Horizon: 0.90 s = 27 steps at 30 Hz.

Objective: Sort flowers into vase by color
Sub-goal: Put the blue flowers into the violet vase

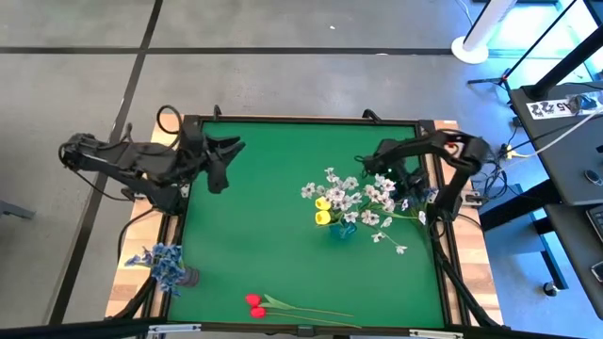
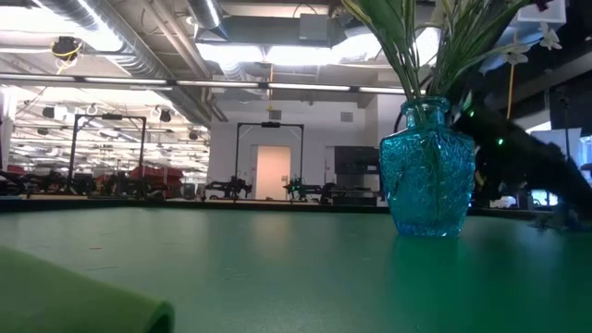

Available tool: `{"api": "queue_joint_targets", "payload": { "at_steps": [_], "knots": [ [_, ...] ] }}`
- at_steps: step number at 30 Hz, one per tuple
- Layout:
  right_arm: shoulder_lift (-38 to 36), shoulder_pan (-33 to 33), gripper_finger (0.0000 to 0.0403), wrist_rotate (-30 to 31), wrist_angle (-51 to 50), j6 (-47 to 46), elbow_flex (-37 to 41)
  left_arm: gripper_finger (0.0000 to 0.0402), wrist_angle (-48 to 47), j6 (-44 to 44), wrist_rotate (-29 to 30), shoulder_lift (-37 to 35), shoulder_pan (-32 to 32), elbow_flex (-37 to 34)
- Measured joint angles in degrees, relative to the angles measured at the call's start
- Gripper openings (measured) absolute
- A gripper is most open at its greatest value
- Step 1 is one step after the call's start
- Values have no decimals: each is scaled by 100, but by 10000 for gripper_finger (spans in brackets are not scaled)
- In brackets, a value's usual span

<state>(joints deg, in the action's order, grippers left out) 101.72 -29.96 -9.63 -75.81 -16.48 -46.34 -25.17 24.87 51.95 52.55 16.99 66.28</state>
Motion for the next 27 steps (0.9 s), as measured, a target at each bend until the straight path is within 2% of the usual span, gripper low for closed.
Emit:
{"api": "queue_joint_targets", "payload": {
  "at_steps": [4, 7, 10, 12, 14, 16, 22, 27],
  "knots": [
    [476, -6, 246, 176, 458, 168, -1, 110, 0, 12, 81, -10, 122, 0],
    [638, -6, 217, 57, 604, 217, -40, 110, 0, 188, 113, 0, 228, 0],
    [666, 9, 160, 63, 658, 200, -227, 110, 8, 309, 151, 30, 313, 0],
    [637, -1, 108, 176, 663, 237, -481, 110, 23, 333, 151, 30, 399, 0],
    [559, 1, 51, 509, 685, 390, -758, 110, 50, 332, 150, 20, 423, 0],
    [401, 0, 18, 930, 838, 499, -1079, 110, 62, 330, 152, 25, 417, 0],
    [-301, 1, 40, 1906, 1001, 699, -2456, 110, 598, 456, 196, 25, 418, -2],
    [-650, 306, 12, 3054, 1143, 1586, -4111, 110, 850, 496, 192, -48, 413, -2]
  ]
}}
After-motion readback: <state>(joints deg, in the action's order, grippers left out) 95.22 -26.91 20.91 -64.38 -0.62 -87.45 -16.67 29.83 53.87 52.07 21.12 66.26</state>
